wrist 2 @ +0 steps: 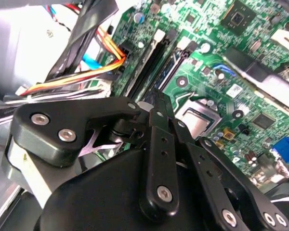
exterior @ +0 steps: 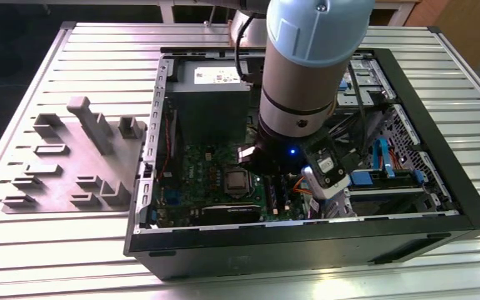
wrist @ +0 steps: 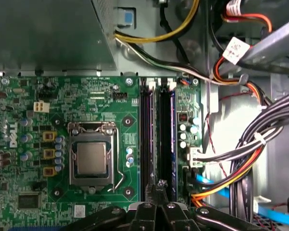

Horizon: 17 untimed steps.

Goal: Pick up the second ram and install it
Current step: 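Press down the second ram until it locks into place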

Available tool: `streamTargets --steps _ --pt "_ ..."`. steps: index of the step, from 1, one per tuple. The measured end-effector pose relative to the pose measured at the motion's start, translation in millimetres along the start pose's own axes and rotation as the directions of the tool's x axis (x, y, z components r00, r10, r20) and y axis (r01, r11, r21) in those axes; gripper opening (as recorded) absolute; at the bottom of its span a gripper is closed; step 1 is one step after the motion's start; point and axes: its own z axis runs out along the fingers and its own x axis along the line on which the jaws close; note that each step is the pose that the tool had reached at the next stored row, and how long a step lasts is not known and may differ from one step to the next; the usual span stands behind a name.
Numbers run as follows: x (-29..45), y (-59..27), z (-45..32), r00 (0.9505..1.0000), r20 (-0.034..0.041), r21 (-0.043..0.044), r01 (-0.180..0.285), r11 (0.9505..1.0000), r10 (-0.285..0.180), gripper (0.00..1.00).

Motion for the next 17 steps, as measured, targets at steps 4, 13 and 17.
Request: streamTargets --steps 4,13,17 --pt "-0.1 -4.6 0.9 1.0 0.0003 0.0036 -0.004 1.0 0.004 0.1" --pt "-0.1 -10.1 3.3 1.0 0.0004 0.0047 -0.006 1.0 0.006 0.1" --pt "0.1 -10.9 7.0 1.0 0.0004 0.0046 -0.006 1.0 0.006 0.1"
